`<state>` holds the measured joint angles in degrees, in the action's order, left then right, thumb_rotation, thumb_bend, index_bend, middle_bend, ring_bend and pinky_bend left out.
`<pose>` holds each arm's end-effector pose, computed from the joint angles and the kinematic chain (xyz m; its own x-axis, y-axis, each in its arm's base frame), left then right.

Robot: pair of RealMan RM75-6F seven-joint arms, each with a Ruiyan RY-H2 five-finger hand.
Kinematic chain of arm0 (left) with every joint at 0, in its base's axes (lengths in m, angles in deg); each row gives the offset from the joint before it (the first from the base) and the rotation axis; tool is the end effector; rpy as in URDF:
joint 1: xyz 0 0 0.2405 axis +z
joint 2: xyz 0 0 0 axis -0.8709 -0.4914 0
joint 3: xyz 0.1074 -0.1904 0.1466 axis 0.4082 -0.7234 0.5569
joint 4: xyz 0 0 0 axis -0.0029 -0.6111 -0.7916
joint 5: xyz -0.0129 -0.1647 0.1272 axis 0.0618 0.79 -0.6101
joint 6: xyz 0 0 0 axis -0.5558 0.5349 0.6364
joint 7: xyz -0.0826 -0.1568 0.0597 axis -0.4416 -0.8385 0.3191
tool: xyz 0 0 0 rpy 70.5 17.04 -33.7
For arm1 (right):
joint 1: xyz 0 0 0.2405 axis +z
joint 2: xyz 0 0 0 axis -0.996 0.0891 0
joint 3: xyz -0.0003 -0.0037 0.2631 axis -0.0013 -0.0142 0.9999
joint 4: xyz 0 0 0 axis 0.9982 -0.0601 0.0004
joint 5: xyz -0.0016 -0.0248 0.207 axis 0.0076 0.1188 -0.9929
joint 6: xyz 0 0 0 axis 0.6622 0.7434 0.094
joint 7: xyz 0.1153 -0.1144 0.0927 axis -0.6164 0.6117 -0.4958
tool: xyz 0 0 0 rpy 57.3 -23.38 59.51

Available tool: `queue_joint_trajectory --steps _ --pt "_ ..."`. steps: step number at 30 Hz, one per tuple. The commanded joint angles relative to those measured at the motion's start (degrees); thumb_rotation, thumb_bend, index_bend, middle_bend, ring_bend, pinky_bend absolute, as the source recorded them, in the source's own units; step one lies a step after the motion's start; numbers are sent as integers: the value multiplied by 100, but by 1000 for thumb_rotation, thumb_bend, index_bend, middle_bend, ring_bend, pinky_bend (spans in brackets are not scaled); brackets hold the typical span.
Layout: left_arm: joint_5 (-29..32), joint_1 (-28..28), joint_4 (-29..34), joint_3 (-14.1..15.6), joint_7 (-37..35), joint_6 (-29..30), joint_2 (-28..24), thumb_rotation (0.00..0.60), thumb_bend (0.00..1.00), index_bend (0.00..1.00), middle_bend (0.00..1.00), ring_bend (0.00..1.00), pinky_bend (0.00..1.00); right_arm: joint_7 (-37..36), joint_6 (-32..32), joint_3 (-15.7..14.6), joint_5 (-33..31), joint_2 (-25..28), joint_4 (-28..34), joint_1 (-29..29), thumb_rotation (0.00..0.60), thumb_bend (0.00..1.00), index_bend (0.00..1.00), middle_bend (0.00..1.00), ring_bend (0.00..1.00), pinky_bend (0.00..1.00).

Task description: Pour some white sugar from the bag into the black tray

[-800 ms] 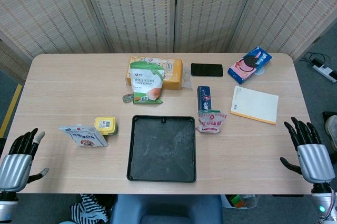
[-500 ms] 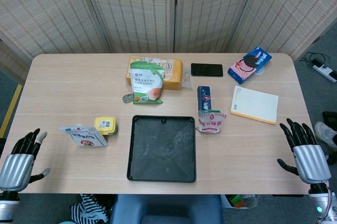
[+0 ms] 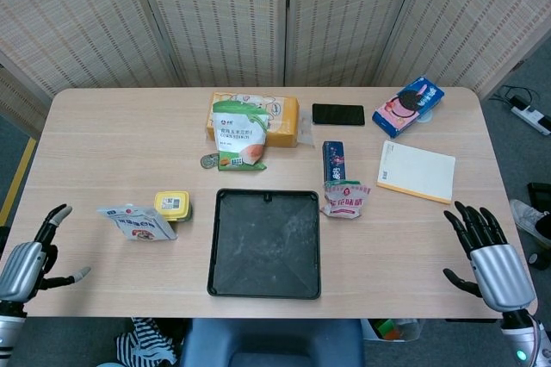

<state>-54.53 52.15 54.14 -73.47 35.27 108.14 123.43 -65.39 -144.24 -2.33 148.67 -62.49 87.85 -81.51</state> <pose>-0.3372 0.2407 0.1421 0.0153 0.1134 0.9934 0.9989 -0.0464 -0.0101 -0.2875 -0.2005 0.1510 0.4491 -0.0069 0.8934 -0.8809 -0.1708 0.4415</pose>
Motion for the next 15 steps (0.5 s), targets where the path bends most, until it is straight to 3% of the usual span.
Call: queue_joint_trajectory --steps 1,9,15 --pt "322 -361 -1334 -108 -2145 -804 584 600 170 0 77 935 1000 -53 -53 -16 60 27 3 -3 600 192 0 0 0 0" --pt "137 -515 -2915 96 -3293 -1146 1476 600 167 5 87 940 1000 -137 -42 -34 124 57 -16 24 600 192 0 0 0 0" --pt "-35 -627 -3738 258 -4374 -1307 1953 600 162 25 103 946 1000 -79 -50 -50 168 44 -4 23 600 192 0 0 0 0"
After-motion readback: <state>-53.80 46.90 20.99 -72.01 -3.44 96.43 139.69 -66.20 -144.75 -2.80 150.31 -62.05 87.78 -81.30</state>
